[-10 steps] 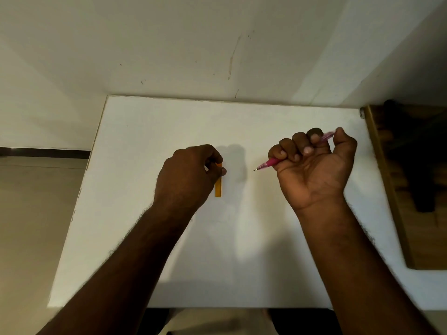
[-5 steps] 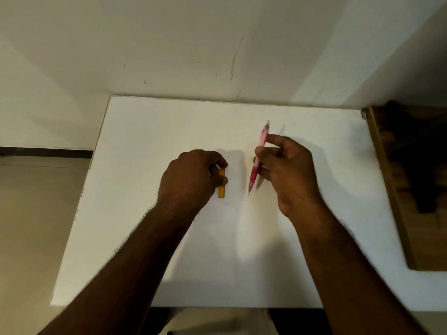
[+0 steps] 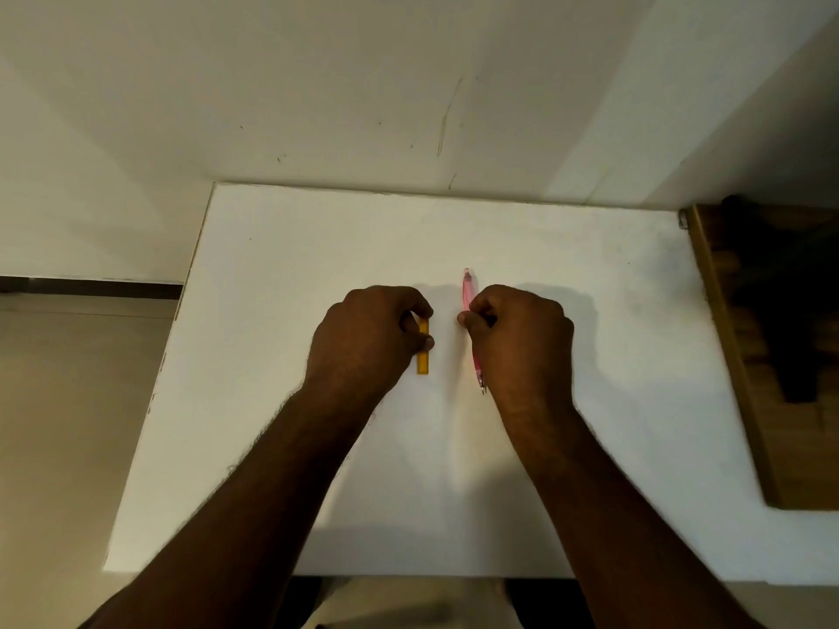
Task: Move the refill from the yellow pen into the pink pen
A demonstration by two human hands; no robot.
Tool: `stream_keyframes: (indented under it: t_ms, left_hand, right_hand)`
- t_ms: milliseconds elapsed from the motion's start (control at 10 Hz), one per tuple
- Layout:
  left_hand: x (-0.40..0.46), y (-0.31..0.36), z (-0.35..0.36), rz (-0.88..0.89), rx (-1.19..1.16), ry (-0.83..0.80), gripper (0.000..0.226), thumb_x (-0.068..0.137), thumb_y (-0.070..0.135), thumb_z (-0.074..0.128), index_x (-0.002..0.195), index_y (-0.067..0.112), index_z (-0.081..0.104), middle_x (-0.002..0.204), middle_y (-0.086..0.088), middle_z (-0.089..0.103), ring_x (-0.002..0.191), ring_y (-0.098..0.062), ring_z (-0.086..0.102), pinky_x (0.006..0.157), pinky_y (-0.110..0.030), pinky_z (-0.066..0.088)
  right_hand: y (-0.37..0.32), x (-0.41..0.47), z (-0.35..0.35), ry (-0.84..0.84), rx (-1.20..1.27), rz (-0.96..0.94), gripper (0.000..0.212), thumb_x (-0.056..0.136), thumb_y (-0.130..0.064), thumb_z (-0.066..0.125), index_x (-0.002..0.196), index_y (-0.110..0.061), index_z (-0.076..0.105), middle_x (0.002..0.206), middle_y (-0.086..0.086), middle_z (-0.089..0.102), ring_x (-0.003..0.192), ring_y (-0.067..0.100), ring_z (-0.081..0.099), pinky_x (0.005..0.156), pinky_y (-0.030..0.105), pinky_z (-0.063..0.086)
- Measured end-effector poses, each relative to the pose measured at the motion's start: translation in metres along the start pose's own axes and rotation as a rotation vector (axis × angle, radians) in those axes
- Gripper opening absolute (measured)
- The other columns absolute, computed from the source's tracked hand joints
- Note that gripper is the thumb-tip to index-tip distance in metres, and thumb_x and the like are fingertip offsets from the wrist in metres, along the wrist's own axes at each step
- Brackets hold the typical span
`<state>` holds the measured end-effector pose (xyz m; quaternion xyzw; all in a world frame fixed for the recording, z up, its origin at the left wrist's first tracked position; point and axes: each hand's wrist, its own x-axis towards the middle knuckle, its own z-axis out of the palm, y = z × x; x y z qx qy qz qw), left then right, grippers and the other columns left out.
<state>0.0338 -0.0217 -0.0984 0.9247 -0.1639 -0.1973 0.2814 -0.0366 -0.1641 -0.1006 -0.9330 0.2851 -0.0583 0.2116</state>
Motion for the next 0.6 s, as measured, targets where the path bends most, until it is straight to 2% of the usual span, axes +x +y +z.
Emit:
stream_keyframes:
  t_ms: [200,300,400,500,600]
  left_hand:
    - [0.002,0.000,0.000,0.010,0.001,0.003,0.025,0.081,0.031,0.083,0.105,0.032,0.076,0.086,0.013,0.071,0.082,-0.011,0.065,0.071,-0.025,0.047]
    - [0.001,0.002,-0.002,0.054,0.014,0.057,0.022,0.084,0.030,0.081,0.105,0.030,0.076,0.090,0.013,0.070,0.079,-0.009,0.062,0.070,-0.026,0.046]
    - [-0.001,0.004,-0.005,0.115,-0.007,0.140,0.022,0.085,0.033,0.080,0.106,0.033,0.075,0.089,0.016,0.068,0.079,-0.007,0.062,0.068,-0.026,0.044]
    - [-0.004,0.004,-0.009,0.202,-0.024,0.275,0.026,0.090,0.043,0.073,0.113,0.032,0.072,0.102,0.015,0.068,0.090,-0.009,0.064,0.074,-0.024,0.043]
    - [-0.009,0.010,-0.018,0.275,0.008,0.387,0.041,0.092,0.050,0.067,0.126,0.026,0.067,0.126,0.007,0.066,0.117,-0.016,0.059,0.093,-0.027,0.044]
  right_hand:
    - [0.001,0.002,-0.002,-0.022,-0.047,-0.008,0.028,0.096,-0.039,0.065,0.101,-0.013,0.076,0.092,0.007,0.078,0.080,0.022,0.070,0.077,0.027,0.048]
    - [0.003,0.000,-0.003,0.038,-0.050,-0.041,0.029,0.097,-0.041,0.063,0.099,-0.015,0.076,0.089,0.005,0.077,0.076,0.021,0.069,0.075,0.027,0.048]
    - [-0.001,-0.003,-0.007,0.199,0.019,-0.067,0.030,0.095,-0.043,0.066,0.103,-0.016,0.078,0.092,0.004,0.080,0.080,0.023,0.074,0.075,0.026,0.049]
    - [-0.010,-0.004,-0.013,0.330,0.114,-0.107,0.031,0.094,-0.044,0.068,0.104,-0.017,0.079,0.096,0.003,0.081,0.084,0.026,0.076,0.075,0.033,0.057]
    - [-0.018,-0.004,-0.025,0.374,0.146,-0.151,0.036,0.094,-0.043,0.069,0.115,-0.015,0.076,0.112,0.006,0.079,0.105,0.029,0.073,0.084,0.041,0.060]
